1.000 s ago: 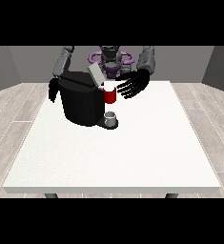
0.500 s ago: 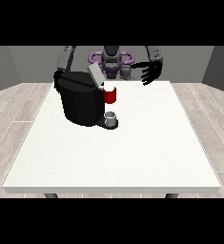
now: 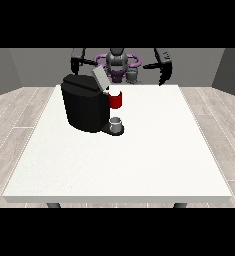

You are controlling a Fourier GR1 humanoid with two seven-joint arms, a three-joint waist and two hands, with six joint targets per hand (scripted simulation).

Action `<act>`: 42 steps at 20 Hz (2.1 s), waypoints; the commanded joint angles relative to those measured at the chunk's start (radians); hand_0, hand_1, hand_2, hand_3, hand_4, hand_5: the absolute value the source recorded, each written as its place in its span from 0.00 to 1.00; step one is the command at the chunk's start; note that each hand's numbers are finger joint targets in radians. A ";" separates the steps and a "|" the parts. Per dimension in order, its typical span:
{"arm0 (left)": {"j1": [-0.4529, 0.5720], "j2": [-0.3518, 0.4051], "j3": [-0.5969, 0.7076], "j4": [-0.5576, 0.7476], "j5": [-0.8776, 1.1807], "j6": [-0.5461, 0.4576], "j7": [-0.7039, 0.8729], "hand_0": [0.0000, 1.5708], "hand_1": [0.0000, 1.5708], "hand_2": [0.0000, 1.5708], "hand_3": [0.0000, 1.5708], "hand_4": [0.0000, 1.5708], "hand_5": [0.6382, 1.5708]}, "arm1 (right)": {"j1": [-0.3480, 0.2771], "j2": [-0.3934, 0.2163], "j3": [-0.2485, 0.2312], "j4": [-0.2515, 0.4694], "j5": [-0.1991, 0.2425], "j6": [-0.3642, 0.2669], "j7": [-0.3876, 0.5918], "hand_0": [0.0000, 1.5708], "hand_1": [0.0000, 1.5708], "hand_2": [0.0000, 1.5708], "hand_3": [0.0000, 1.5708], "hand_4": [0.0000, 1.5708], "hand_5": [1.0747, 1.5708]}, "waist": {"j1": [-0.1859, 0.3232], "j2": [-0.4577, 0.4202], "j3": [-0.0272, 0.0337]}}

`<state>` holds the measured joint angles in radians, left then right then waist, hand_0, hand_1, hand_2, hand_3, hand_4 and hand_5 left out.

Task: Insert the coffee pod into the coffee machine and close the lid

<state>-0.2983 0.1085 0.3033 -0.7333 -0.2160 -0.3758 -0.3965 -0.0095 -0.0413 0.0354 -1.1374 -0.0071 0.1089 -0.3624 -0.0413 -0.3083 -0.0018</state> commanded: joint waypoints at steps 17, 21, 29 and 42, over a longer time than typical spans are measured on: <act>0.118 -0.056 -0.065 -0.244 0.095 -0.018 -0.030 0.00 0.00 0.00 0.00 0.13 1.00 | -0.146 0.041 0.166 -0.431 0.133 -0.248 0.223 0.00 0.00 0.00 0.00 0.23 1.00 | 0.092 0.201 0.0019; 0.180 -0.016 -0.079 -0.259 0.084 -0.032 -0.122 0.00 0.00 0.00 0.00 0.13 1.00 | -0.219 0.041 0.167 -0.476 0.208 -0.253 0.334 0.00 0.00 0.00 0.00 0.18 1.00 | 0.073 0.219 0.0015; 0.222 -0.013 -0.136 -0.398 0.100 -0.060 -0.094 0.00 0.00 0.00 0.00 0.18 1.00 | -0.345 0.041 0.055 -0.285 0.218 -0.322 0.259 0.00 0.00 0.00 0.00 0.22 1.00 | 0.150 0.297 0.0018; 0.163 0.013 -0.095 -0.461 0.194 -0.044 -0.021 0.00 0.00 0.00 0.00 0.22 1.00 | -0.493 -0.013 -0.074 -0.055 0.155 -0.271 0.163 0.00 0.00 0.00 0.00 0.29 1.00 | 0.145 0.367 0.0019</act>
<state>-0.0902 0.1046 0.1799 -1.1852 -0.0612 -0.4280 -0.4580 -0.4847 -0.0546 -0.0292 -1.2471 0.1554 -0.1757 -0.1497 0.1154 0.0425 0.0000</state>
